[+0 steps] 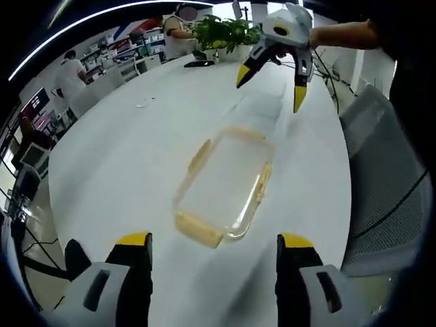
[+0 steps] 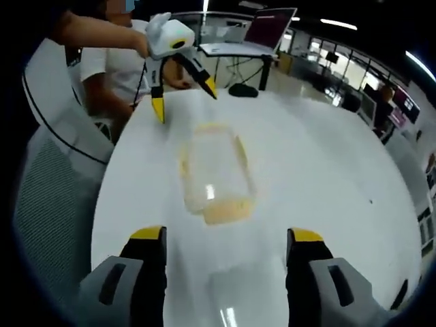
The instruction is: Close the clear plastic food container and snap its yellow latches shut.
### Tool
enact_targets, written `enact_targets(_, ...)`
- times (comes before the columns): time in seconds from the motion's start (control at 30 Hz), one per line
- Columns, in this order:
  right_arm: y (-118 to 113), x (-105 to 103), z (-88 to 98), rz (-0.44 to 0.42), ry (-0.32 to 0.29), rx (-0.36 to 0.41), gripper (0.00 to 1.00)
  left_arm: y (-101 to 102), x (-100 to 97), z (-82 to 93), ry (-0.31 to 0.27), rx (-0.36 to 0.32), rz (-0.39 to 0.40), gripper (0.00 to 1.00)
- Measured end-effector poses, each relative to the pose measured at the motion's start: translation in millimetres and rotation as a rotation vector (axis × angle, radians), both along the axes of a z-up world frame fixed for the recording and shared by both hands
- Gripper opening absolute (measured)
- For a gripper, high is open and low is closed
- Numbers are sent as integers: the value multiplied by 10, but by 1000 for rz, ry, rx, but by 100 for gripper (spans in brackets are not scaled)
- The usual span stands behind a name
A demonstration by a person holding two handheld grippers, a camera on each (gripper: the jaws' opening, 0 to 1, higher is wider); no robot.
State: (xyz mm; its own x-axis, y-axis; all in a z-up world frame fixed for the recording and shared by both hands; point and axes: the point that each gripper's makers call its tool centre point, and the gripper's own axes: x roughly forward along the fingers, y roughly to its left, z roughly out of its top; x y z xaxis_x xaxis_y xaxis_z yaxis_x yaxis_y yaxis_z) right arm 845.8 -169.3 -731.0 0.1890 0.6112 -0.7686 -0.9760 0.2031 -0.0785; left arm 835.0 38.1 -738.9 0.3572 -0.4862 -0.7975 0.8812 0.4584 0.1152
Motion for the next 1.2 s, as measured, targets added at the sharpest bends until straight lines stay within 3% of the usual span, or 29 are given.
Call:
enact_targets(0.57, 204, 92, -194, 89, 17, -24, 54, -54, 186, -149, 31, 25, -89, 58)
enact_targets(1.2, 337, 101, -428, 155, 50, -89, 44, -48, 237, -257, 62, 83, -202, 45)
